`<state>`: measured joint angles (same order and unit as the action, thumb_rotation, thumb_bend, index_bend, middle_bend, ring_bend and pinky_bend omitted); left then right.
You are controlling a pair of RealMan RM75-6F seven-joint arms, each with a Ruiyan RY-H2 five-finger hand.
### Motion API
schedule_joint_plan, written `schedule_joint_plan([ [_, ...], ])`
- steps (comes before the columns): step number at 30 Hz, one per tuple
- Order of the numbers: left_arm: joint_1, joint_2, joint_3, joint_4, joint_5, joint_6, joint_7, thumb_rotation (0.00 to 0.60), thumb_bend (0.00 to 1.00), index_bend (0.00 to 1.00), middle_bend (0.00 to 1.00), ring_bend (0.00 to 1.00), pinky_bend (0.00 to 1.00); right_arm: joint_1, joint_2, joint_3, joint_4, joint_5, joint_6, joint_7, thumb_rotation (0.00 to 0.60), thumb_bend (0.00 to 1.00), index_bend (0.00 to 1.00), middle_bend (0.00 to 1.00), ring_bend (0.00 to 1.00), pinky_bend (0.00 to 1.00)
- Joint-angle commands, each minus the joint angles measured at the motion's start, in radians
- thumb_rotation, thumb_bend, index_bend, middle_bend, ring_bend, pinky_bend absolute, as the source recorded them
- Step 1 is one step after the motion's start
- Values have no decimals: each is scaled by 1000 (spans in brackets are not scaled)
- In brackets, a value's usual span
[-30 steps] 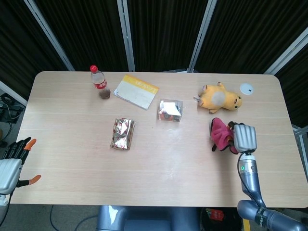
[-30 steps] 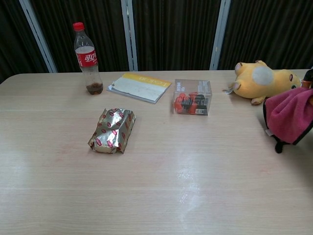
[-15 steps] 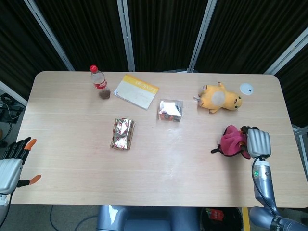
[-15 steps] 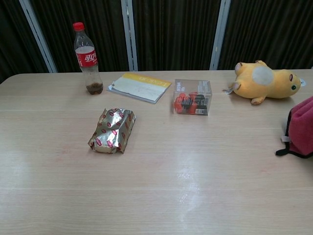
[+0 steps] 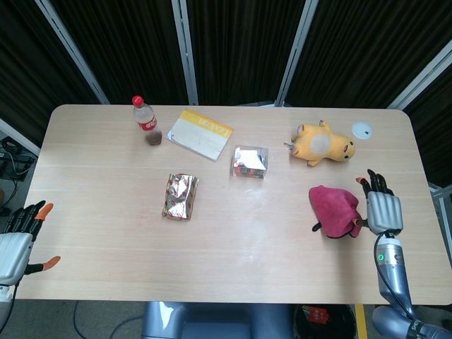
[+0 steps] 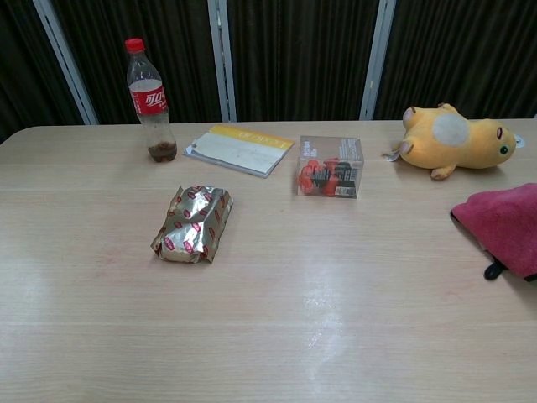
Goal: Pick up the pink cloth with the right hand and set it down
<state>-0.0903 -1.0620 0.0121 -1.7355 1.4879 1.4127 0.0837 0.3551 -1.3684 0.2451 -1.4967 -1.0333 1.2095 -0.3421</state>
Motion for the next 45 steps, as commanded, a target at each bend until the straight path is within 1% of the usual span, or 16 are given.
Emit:
schedule_joint_plan([
  [1, 0, 1, 0, 0, 0, 0, 0, 600, 0, 0, 0, 0, 0, -9, 24, 0, -19, 10, 9, -10, 600, 37, 110, 0, 0, 226],
  [3, 0, 0, 0, 0, 2, 0, -1, 600, 0, 0, 0, 0, 0, -16, 48, -4, -37, 27, 8, -25, 600, 4, 71, 0, 0, 187],
  [7, 0, 0, 1, 1, 5, 1, -3, 600, 0, 0, 0, 0, 0, -27, 92, -11, -69, 41, 2, -33, 600, 0, 26, 0, 0, 147],
  [13, 1, -2, 1, 3, 12, 7, -3, 600, 0, 0, 0, 0, 0, -39, 176, -43, -135, 30, -54, -2, 600, 0, 8, 0, 0, 125],
  [18, 2, -2, 2, 3, 13, 8, -4, 600, 0, 0, 0, 0, 0, -37, 217, -80, -174, 4, -97, 1, 600, 0, 8, 0, 0, 119],
  [19, 2, -2, 2, 3, 14, 8, -4, 600, 0, 0, 0, 0, 0, -28, 224, -97, -188, -8, -122, -16, 600, 0, 8, 0, 0, 118],
  [22, 2, -1, 2, 3, 14, 7, -6, 600, 0, 0, 0, 0, 0, 2, 248, -116, -213, -2, -160, -79, 600, 0, 8, 0, 0, 117],
  [26, 1, -1, 1, 2, 10, 6, -7, 600, 0, 0, 0, 0, 0, 20, 253, -114, -255, 39, -157, -118, 600, 0, 9, 0, 0, 116],
  [28, 1, -1, 0, 2, 7, 3, -9, 600, 0, 0, 0, 0, 0, 16, 254, -116, -273, 44, -134, -118, 600, 0, 14, 0, 0, 116],
  [30, 1, 0, 0, 2, 7, 2, -9, 600, 0, 0, 0, 0, 0, 2, 254, -124, -280, 15, -103, -105, 600, 0, 19, 0, 0, 116],
  [37, 3, -1, 0, 3, 12, 10, -12, 600, 0, 0, 0, 0, 0, -93, 246, -162, -259, -176, 68, 32, 600, 0, 20, 0, 0, 116],
  [40, 4, -2, 1, 5, 15, 12, -11, 600, 0, 0, 0, 0, 0, -158, 246, -192, -224, -306, 195, 100, 600, 0, 15, 0, 0, 116],
  [45, 4, -4, 1, 11, 17, 14, -4, 600, 0, 0, 0, 0, 0, -216, 241, -221, -179, -404, 298, 157, 600, 0, 13, 0, 0, 116],
])
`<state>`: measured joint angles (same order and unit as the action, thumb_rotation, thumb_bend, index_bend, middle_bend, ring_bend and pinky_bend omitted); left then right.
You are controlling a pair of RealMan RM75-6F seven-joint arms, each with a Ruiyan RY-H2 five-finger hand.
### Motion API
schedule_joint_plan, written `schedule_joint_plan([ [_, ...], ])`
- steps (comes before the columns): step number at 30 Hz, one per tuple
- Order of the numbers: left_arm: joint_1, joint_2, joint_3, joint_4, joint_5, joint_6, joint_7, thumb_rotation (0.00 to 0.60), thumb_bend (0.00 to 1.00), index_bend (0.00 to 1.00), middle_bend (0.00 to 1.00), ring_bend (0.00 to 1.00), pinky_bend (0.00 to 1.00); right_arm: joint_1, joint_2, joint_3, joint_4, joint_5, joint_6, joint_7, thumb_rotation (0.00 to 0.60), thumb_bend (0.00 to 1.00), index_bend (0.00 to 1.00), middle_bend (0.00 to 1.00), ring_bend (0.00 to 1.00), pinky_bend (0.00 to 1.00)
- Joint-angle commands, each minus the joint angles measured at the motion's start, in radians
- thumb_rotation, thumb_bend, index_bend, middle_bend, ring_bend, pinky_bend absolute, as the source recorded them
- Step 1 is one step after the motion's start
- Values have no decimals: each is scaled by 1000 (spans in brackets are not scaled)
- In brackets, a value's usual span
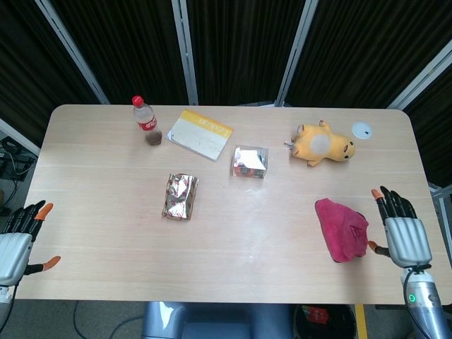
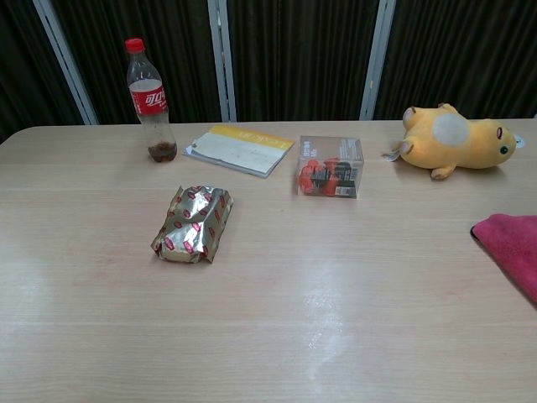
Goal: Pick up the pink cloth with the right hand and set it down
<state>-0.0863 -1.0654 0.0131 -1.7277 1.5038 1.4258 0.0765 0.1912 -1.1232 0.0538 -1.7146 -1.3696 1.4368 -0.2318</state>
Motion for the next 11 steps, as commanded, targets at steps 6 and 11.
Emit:
schedule_joint_plan([
  [6, -2, -6, -6, 13, -11, -3, 5, 600, 0, 0, 0, 0, 0, -99, 1, -70, 48, -133, 116, 67, 600, 0, 12, 0, 0, 108],
  [11, -2, -4, -3, 16, 3, 2, -5, 600, 0, 0, 0, 0, 0, -110, -8, -64, 53, -150, 127, 80, 600, 0, 13, 0, 0, 108],
])
